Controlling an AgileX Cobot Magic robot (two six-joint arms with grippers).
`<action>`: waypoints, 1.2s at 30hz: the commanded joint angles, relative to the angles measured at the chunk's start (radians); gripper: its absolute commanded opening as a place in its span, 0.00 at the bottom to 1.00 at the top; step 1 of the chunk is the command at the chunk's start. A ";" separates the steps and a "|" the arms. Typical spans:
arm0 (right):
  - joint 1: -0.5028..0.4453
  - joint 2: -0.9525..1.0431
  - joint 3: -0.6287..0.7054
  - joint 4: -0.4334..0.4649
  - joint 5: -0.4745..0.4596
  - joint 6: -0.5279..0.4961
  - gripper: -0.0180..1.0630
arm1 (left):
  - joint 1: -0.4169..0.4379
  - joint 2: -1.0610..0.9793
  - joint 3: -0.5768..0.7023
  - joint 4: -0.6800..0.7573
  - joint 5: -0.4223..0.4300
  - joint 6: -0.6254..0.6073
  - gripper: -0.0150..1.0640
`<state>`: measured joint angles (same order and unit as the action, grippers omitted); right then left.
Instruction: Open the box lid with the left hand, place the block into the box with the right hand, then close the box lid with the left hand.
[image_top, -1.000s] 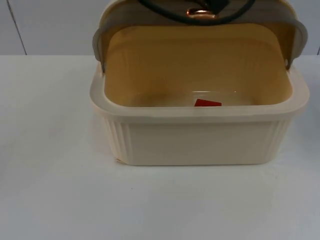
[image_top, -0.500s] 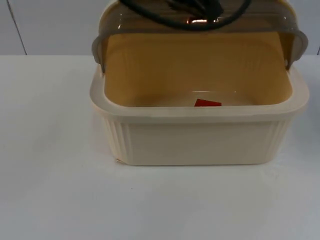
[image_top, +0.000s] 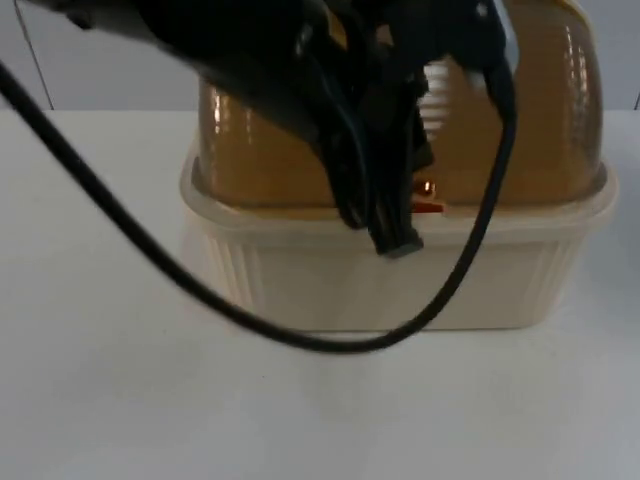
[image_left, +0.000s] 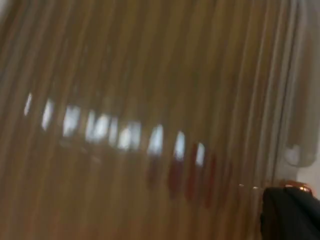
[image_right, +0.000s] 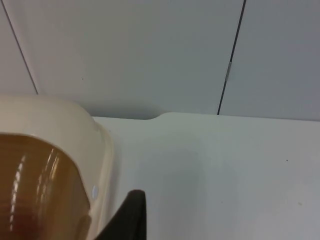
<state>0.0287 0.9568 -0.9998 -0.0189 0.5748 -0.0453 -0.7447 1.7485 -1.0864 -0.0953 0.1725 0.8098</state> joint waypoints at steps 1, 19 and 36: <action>0.006 -0.008 0.004 -0.005 -0.012 0.006 0.99 | -0.013 -0.003 0.028 0.055 -0.061 0.000 0.01; 0.006 -0.008 0.004 -0.005 -0.012 0.008 0.99 | 0.020 -0.334 0.045 -0.104 -0.073 -0.008 0.01; 0.006 -0.008 0.004 -0.005 -0.024 0.015 0.99 | 0.685 -0.470 0.045 -0.359 0.154 -0.441 0.01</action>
<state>0.0287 0.9568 -0.9998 -0.0189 0.5711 -0.0369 -0.0785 1.2698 -1.0424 -0.4057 0.2746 0.3669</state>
